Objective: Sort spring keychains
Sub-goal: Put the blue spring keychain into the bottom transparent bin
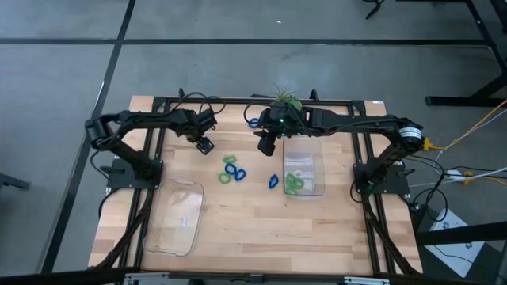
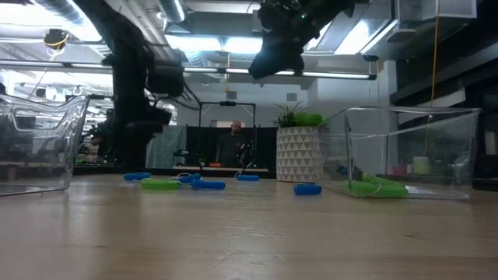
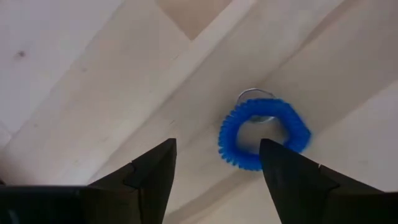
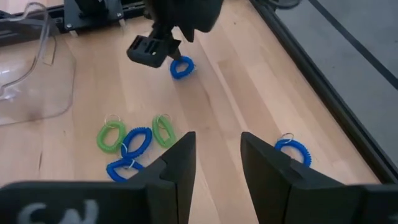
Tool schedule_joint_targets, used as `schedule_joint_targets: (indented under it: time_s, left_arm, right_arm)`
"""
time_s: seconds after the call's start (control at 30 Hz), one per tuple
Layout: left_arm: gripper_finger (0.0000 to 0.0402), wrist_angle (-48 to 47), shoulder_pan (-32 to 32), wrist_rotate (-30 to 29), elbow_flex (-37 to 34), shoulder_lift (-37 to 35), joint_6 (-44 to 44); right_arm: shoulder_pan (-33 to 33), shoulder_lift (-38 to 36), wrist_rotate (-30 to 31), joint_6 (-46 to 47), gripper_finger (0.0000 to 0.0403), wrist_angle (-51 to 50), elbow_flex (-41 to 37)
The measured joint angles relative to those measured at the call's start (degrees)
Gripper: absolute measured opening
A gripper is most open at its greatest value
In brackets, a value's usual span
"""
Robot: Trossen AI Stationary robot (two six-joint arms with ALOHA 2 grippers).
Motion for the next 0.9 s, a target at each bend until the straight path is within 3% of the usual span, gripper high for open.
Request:
schedule_joint_targets:
  time_s: [0.27,0.43,0.9]
  left_arm:
    - [0.0227,2.59,0.86,4.32,0.49,7.56,0.41]
    - [0.0208,2.64,0.81,4.04,0.40,7.60,0.35]
    - [0.0016,2.19,0.72,2.94,-0.08,3.83,-0.03]
  right_arm:
    - [0.02,0.02,-1.35,0.02,0.0126,0.00,0.00]
    - [0.02,0.02,-1.50,0.15,0.0126,-0.06,0.00]
    - [0.02,0.02,-1.50,0.17,0.0126,-0.29,-0.02]
